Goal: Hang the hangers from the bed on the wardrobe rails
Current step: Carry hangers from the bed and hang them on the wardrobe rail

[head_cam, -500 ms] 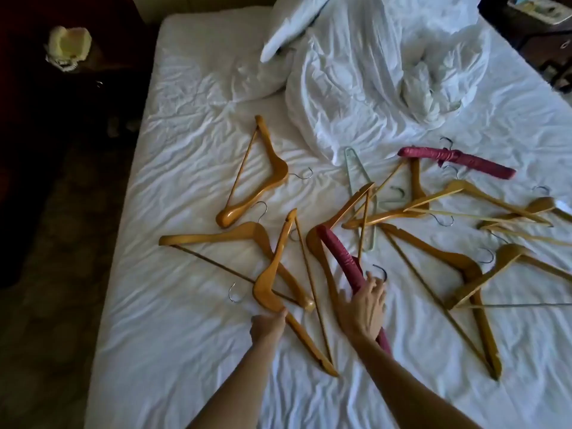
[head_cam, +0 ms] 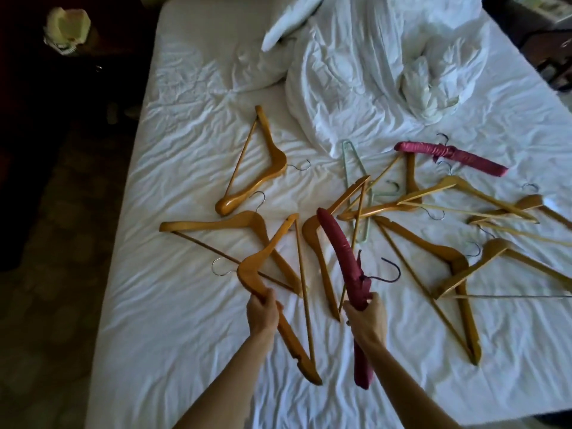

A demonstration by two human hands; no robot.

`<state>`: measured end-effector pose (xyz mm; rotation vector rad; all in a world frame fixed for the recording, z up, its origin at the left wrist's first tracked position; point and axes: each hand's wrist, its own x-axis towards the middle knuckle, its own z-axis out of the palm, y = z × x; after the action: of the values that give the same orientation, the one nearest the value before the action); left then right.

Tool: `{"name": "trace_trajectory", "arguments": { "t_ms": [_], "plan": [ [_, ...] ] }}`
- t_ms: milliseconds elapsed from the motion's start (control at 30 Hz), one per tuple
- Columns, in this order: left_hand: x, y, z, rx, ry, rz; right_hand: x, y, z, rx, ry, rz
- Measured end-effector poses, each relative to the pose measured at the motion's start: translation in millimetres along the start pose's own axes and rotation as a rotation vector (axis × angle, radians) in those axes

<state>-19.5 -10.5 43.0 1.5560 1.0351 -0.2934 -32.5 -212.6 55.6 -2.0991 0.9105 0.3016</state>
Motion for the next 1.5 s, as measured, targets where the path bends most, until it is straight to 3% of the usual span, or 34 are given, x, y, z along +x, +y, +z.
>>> {"name": "trace_trajectory", "arguments": {
  "t_ms": [233,333,467,633,800,1167,1300,1500],
  "plan": [
    [-123.9,86.0,-100.7,0.025,-0.117,0.121,-134.8,-86.6,-85.8,0.200,-0.076,-0.188],
    [-173.7,116.2,-141.1,0.099,-0.216,0.191,-183.8,-128.7,-106.9,0.293,-0.260,-0.228],
    [-231.6,143.2,-198.7,0.124,-0.164,0.292,-241.4,-184.0,-114.1,0.276,-0.582,-0.317],
    [-286.9,152.9,-280.5,-0.137,-0.045,0.298,-316.6,-237.5,-90.5,0.153,-0.879,-0.571],
    [-342.1,88.0,-359.0,-0.425,0.251,0.231,-410.4,-242.1,-50.6,-0.079,-1.175,-0.818],
    [-483.6,-139.4,-453.2,-0.804,0.888,0.080,-622.9,-122.6,18.4,-0.573,-1.659,-0.972],
    [-514.6,-203.6,-495.0,-0.935,0.986,0.017,-706.1,-87.1,46.8,-0.744,-1.787,-0.988],
    [-543.5,-277.4,-596.7,-0.975,1.018,0.064,-831.2,-51.8,106.4,-0.799,-1.832,-1.014]
  ]
}}
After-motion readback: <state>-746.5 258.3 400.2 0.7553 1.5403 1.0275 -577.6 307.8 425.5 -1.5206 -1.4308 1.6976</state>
